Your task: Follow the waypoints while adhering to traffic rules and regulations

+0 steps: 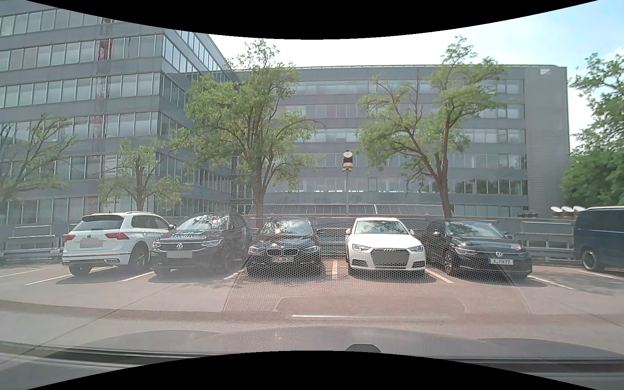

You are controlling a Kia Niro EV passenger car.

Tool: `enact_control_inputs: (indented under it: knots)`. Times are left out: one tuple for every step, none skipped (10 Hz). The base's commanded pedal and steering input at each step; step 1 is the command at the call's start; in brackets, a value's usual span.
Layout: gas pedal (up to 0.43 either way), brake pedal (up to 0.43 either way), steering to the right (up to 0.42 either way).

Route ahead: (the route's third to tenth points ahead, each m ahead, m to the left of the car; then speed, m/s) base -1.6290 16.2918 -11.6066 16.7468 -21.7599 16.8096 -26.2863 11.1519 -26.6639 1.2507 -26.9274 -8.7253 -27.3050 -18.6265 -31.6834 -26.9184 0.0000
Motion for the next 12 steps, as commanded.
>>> enact_control_inputs:
  knots:
    - [0.0,0.323,0.016]
    - [0.0,0.317,0.016]
    - [0.0,0.305,0.015]
    - [0.0,0.268,0.016]
    - [0.0,0.226,0.015]
    - [0.0,0.177,0.015]
    - [0.0,0.11,0.016]
    - [0.0,0.073,0.015]
    - [0.0,0.049,0.016]
    - [0.0,0.037,0.016]
    - [0.0,0.037,0.016]
    - [0.0,0.037,0.016]
